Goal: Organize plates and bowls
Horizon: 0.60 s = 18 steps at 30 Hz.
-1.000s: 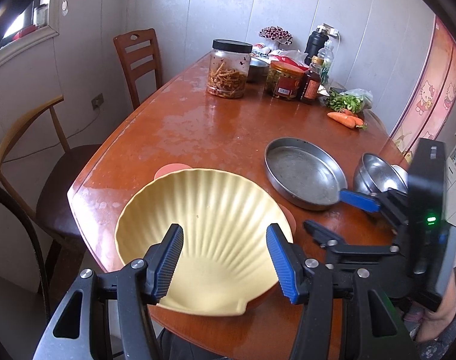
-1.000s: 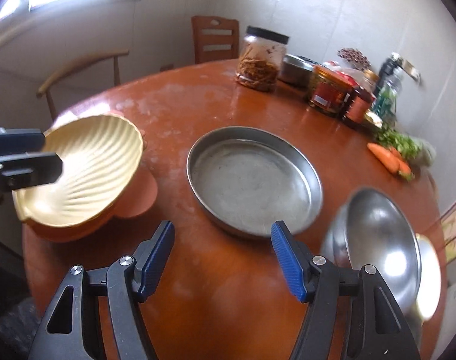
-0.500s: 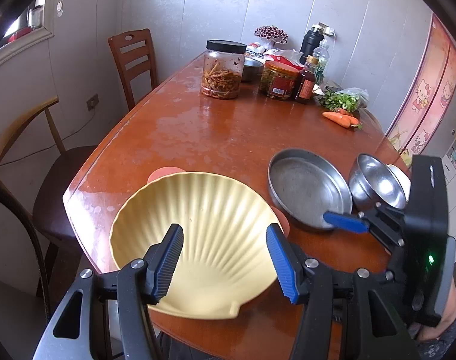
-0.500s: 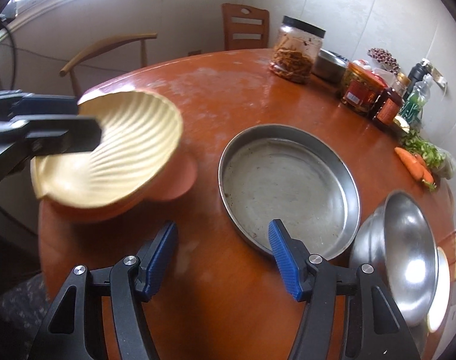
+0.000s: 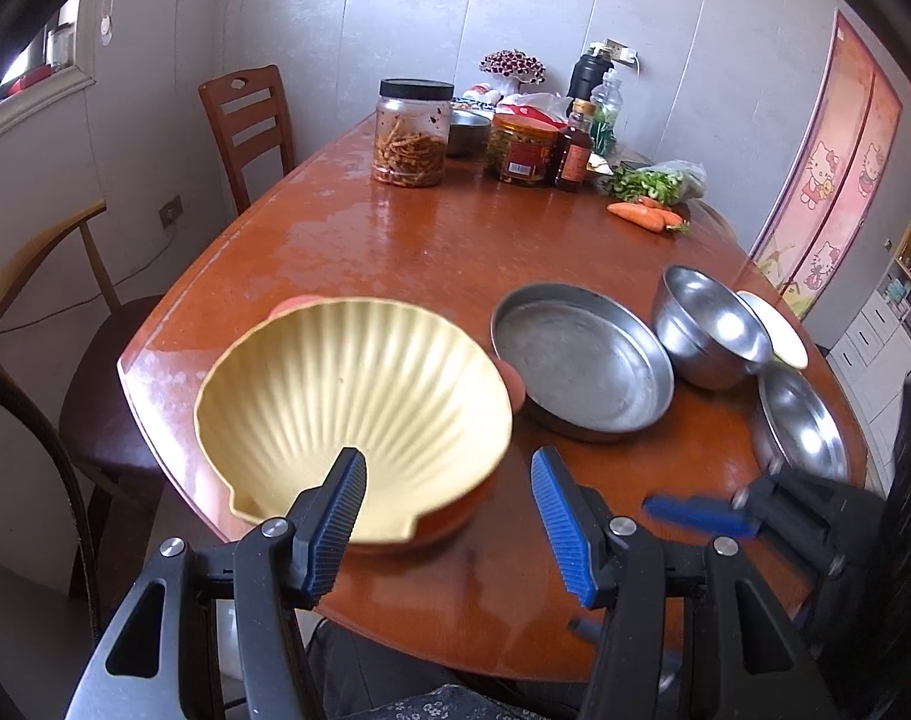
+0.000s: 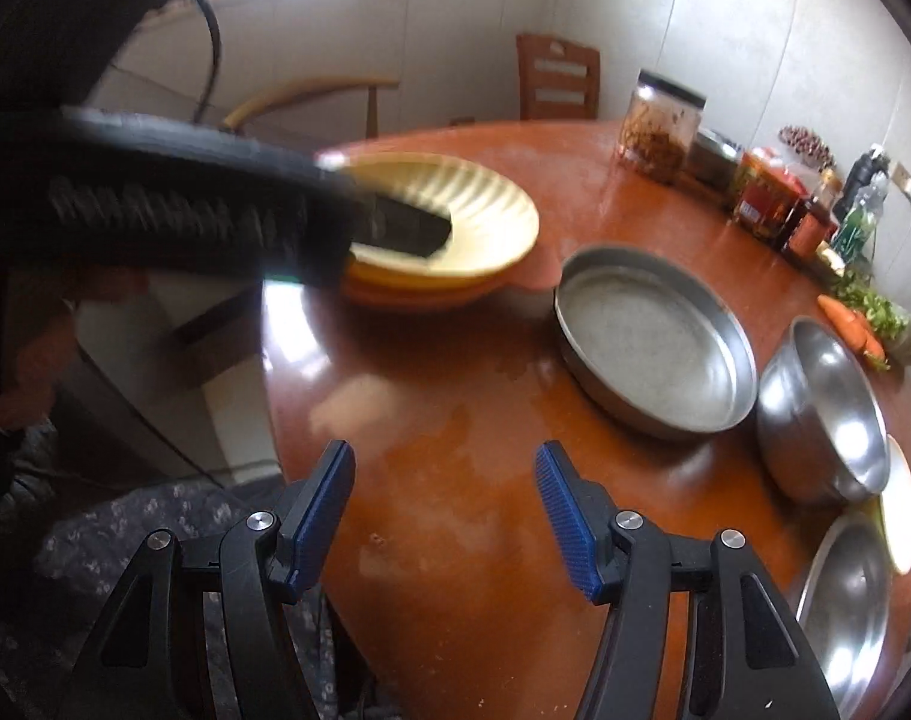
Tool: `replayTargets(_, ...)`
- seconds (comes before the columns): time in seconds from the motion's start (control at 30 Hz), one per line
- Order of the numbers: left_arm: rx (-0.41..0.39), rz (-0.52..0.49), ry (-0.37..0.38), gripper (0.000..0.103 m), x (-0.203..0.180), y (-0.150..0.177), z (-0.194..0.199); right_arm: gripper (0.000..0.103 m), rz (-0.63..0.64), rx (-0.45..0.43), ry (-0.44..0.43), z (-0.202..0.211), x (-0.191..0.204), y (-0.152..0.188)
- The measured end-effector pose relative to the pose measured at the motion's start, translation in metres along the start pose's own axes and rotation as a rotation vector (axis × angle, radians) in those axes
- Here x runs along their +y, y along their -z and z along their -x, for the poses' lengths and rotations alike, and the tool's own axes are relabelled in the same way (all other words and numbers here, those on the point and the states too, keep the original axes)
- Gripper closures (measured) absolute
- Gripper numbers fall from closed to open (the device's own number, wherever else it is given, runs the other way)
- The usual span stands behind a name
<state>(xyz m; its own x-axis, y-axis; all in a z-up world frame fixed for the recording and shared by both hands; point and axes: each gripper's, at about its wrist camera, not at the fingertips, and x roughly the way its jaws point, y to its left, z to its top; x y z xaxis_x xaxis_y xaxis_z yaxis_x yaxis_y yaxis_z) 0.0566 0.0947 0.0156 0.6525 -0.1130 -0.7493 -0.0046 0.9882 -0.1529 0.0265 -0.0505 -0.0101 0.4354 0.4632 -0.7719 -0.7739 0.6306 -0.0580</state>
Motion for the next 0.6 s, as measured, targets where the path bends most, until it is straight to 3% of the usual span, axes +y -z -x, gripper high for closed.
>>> replayTargets(0.1,0.021,0.004,0.015,0.046,-0.001,0.009,-0.004,0.038,-0.019,-0.032,0.068,0.002,-0.018,-0.008)
replayTargets(0.27,0.014,-0.016,0.018,0.046,-0.004,0.012,-0.002,0.038,-0.041,0.023,0.101,-0.019,-0.049,-0.027)
replayTargets(0.47,0.026,-0.01,-0.003,0.046,0.006,0.007,-0.007,0.039,-0.003,0.138,0.062,-0.058,-0.059,-0.04)
replayTargets(0.6,0.024,0.001,-0.012,0.046,0.013,0.002,-0.008,0.045,0.006,0.143,-0.024,-0.058,-0.054,-0.039)
